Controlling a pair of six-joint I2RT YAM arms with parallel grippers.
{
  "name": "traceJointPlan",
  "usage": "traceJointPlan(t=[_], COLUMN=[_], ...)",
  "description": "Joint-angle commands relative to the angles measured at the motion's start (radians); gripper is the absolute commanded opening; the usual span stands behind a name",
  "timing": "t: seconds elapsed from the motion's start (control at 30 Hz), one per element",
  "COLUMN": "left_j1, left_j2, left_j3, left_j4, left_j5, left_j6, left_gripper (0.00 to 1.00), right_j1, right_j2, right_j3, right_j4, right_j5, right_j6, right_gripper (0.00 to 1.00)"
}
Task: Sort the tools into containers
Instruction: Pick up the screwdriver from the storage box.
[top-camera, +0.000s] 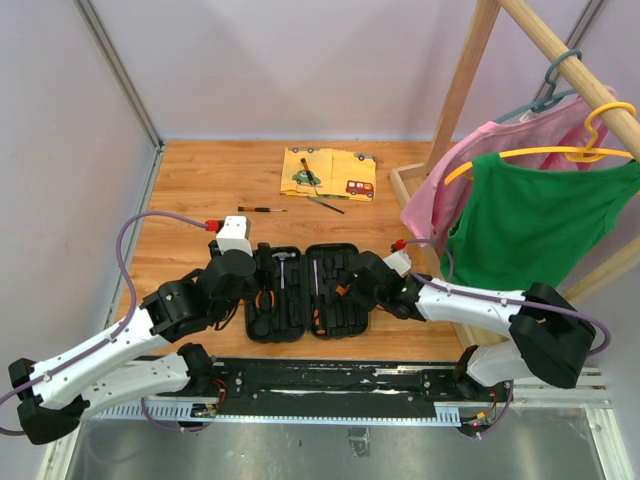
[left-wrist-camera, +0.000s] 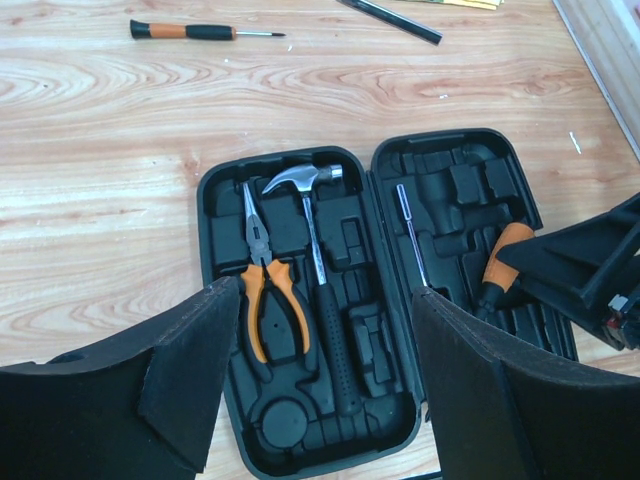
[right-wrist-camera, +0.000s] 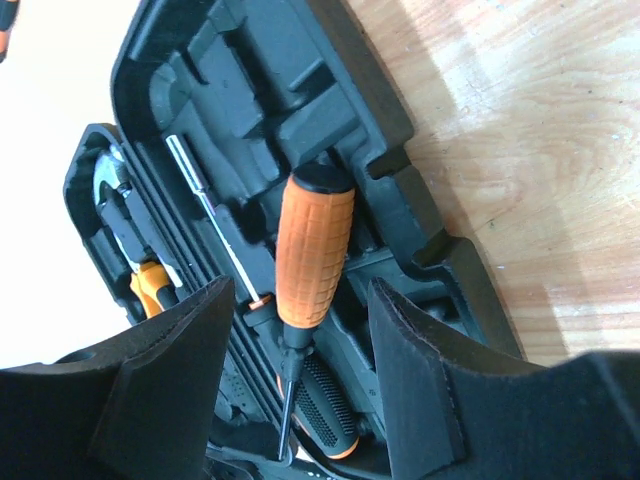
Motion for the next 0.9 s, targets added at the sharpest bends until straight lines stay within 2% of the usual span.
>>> traceJointPlan(t=[0.0,0.2,0.4,0.63,0.73,0.87], left_j1=[0.007,0.006,0.005,0.006,0.006,0.006], left_j2=[0.0,0.0,0.0,0.0,0.004,0.007], left_j3=[0.0,0.0,0.0,0.0,0.0,0.0], left_j4=[0.017,0.017,0.017,0.018,0.019,0.018], left_j5=[-0.005,-0.006,-0.006,-0.004,-0.004,-0.006], left_j6=[0.008,0.01,0.01,0.011,0.013,0.012], left_gripper=[0.74,0.74,0.74,0.74,0.74,0.74], right_j1=[0.013,0.013,0.013,0.017,0.018,0.017], right_j2=[0.045,0.11,0.106,0.009,-0.043,-0.087], right_j3=[0.021,0.026,0.03,0.023,0.028,0.057], right_j4=[-0.006,0.052,0.042,0.005,0.013,0.07], right_j5=[-0.018,-0.047,-0.025,0.055,0.087,0.089], right_j6=[0.051,0.05,0.025,-0.02,-0.12,-0.394], right_gripper=[0.57,0.48,0.3,0.12,0.1,0.11])
